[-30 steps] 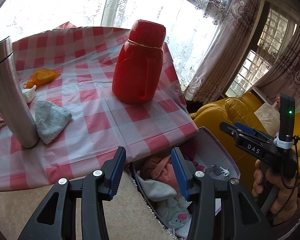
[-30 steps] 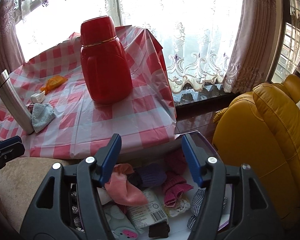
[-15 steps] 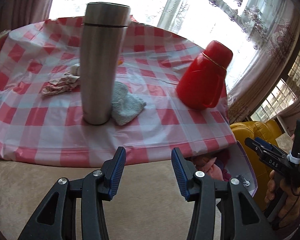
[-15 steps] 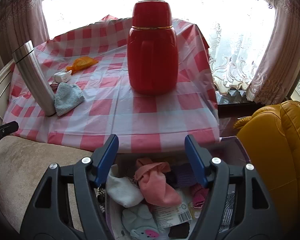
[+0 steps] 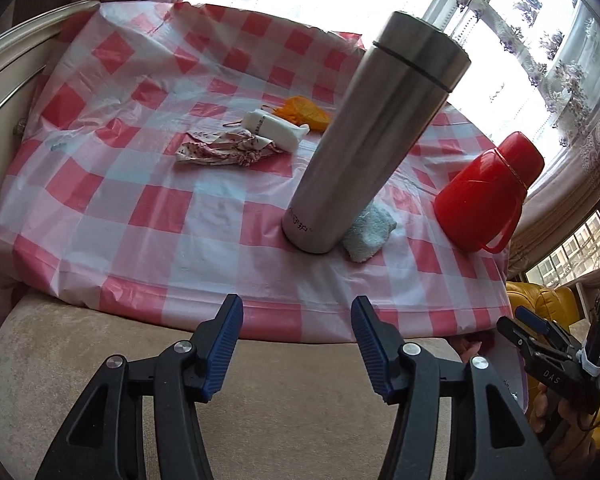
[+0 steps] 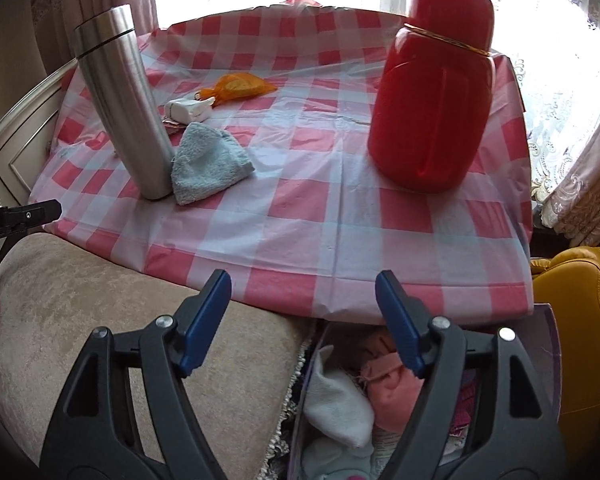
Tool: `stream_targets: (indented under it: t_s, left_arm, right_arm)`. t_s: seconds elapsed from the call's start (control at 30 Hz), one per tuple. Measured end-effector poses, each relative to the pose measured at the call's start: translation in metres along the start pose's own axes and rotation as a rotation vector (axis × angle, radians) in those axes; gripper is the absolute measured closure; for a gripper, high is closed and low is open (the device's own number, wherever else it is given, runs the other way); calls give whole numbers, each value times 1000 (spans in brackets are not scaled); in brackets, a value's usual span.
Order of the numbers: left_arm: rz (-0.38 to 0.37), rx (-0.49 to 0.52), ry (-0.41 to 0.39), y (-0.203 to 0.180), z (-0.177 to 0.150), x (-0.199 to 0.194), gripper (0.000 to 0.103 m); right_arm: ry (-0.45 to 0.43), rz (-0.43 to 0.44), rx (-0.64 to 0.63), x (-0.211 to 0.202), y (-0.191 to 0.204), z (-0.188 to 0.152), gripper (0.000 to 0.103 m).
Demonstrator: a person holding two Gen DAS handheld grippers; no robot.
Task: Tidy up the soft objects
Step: 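Move both tools back over the table toward the light blue towel and floral cloth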
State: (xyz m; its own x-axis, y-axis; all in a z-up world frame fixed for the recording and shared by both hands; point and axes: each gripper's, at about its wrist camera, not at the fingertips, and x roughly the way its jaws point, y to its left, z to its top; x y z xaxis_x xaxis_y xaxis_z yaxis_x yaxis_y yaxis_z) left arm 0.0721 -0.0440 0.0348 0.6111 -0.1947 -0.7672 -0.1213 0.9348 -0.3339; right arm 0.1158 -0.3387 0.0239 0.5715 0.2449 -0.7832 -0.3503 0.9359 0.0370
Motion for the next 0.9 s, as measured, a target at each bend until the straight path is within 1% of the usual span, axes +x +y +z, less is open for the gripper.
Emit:
stream_targets:
  t_s: [0.17,0.57,0.73,0.9]
  left_arm:
    - [3,-11,30,10,8,8,44]
    - [69,-47,57,47,45,39,43]
    - [101,-33,50,51,66,52,43]
    - [113,-34,54,55,83,69,43]
  right_arm:
    - [19,35,-46,18,23,9,25]
    - [31,90,-153,58,66,29,21]
    - [29,91,-218,72,79,37,20]
    - [36,128,-293,87,90,46,17]
